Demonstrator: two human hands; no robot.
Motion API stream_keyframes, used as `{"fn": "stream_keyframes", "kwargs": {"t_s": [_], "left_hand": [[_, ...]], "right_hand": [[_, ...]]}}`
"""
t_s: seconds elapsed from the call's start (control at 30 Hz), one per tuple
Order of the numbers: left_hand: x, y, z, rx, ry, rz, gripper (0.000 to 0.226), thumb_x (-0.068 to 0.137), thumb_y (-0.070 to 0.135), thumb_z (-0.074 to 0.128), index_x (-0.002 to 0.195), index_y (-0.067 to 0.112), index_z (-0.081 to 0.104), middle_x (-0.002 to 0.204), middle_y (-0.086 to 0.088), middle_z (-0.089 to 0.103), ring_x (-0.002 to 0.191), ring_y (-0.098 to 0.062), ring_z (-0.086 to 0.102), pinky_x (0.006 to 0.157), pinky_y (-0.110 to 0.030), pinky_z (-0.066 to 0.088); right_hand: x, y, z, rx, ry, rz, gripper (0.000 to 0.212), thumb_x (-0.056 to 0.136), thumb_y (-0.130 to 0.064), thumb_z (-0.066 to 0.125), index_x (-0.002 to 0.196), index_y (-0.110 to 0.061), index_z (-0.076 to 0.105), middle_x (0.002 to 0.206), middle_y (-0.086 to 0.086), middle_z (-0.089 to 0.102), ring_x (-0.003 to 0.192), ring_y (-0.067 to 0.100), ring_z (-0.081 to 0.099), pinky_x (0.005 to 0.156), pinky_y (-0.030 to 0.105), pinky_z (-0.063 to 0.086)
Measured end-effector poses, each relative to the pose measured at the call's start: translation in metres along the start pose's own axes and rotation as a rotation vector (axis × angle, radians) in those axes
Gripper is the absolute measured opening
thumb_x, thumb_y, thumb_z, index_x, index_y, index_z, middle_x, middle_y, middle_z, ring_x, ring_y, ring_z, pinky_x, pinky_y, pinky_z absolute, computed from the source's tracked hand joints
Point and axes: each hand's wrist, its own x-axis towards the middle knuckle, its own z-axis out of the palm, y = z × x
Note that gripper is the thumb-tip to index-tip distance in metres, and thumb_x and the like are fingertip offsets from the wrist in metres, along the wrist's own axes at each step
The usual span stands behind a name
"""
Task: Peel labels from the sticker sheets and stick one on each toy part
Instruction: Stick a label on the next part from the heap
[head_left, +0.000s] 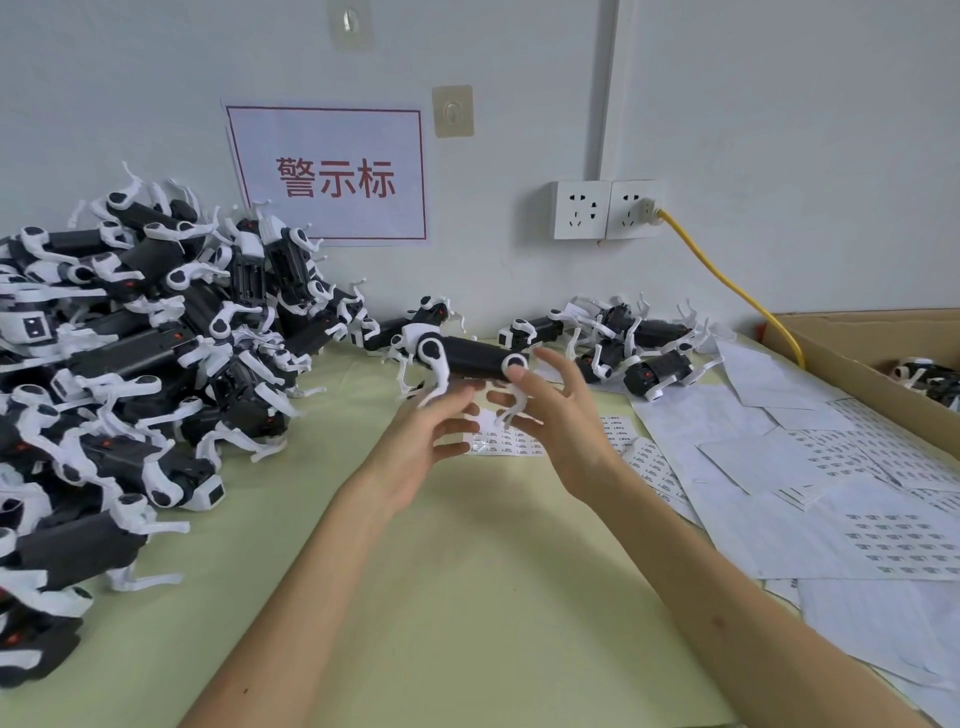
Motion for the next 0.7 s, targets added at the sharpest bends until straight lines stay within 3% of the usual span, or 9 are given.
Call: {"fn": "stream_keyframes", "kwargs": {"t_s": [0.03,0.1,0.17,0.3,0.4,0.47,0.6,0.7], "left_hand": [[0.000,-0.002,0.000,0.068,0.003,-0.013,0.018,0.098,0.026,0.061,0.109,0.019,0.074,0.090,0.004,0.067,0.083,-0.013,0.064,0.078,-0.030,0.048],[0.001,-0.006,-0.001,0.131,0.046,-0.062,0.023,0.103,0.012,0.051,0.104,0.015,0.074,0.087,0.000,0.069,0.082,-0.017,0.066,0.074,-0.028,0.050],[0.002,-0.008,-0.001,0.022,0.090,-0.127,0.023,0.104,0.009,0.046,0.105,0.008,0.069,0.090,-0.009,0.071,0.080,-0.023,0.070,0.076,-0.032,0.053],[0.004,-0.002,-0.004,-0.278,0.053,-0.191,0.031,0.106,0.027,0.044,0.104,0.006,0.066,0.095,-0.018,0.073,0.081,-0.034,0.072,0.083,-0.042,0.054],[0.001,-0.001,-0.003,-0.244,-0.147,-0.218,0.051,0.105,0.048,0.043,0.116,0.008,0.072,0.108,-0.019,0.073,0.087,-0.035,0.072,0.084,-0.045,0.054],[0.000,-0.004,0.000,-0.149,-0.218,-0.178,0.052,0.102,0.052,0.050,0.122,0.011,0.074,0.118,-0.016,0.072,0.093,-0.029,0.070,0.083,-0.042,0.058],[-0.001,-0.005,0.004,-0.113,-0.170,-0.094,0.039,0.096,0.052,0.057,0.116,0.026,0.078,0.127,-0.008,0.072,0.111,-0.024,0.070,0.091,-0.040,0.059],[0.000,-0.004,0.005,-0.158,-0.096,-0.045,0.042,0.090,0.054,0.059,0.115,0.026,0.079,0.120,-0.006,0.075,0.108,-0.024,0.071,0.085,-0.038,0.060]], "right_hand": [[0.001,-0.003,-0.002,0.048,0.028,-0.005,0.073,0.076,-0.034,0.081,0.140,-0.023,0.046,0.104,0.001,0.078,0.100,0.028,0.075,0.073,0.028,0.058],[0.004,-0.008,-0.008,0.142,0.067,-0.002,0.073,0.076,-0.035,0.079,0.140,-0.020,0.046,0.109,-0.001,0.075,0.102,0.031,0.074,0.080,0.035,0.057],[0.005,-0.012,-0.013,0.196,0.078,0.023,0.076,0.077,-0.037,0.076,0.143,-0.014,0.046,0.117,0.002,0.069,0.104,0.031,0.074,0.084,0.036,0.056],[0.003,-0.015,-0.015,0.160,0.017,0.069,0.078,0.077,-0.043,0.075,0.141,-0.006,0.050,0.119,0.010,0.068,0.098,0.023,0.072,0.086,0.032,0.052],[0.002,-0.012,-0.012,0.075,-0.034,0.064,0.073,0.072,-0.045,0.077,0.132,-0.011,0.053,0.093,0.000,0.069,0.081,0.016,0.068,0.080,0.032,0.051],[0.002,-0.009,-0.010,-0.003,-0.051,0.068,0.071,0.076,-0.044,0.074,0.136,-0.014,0.052,0.098,0.004,0.068,0.083,0.018,0.069,0.080,0.033,0.052],[0.002,-0.007,-0.008,-0.139,0.009,0.003,0.062,0.079,-0.048,0.073,0.133,-0.022,0.057,0.120,-0.002,0.071,0.104,0.014,0.071,0.088,0.034,0.053],[0.002,-0.008,-0.008,-0.207,0.139,-0.085,0.036,0.087,-0.039,0.072,0.119,-0.025,0.064,0.115,-0.003,0.071,0.099,0.008,0.070,0.084,0.031,0.052]]}}
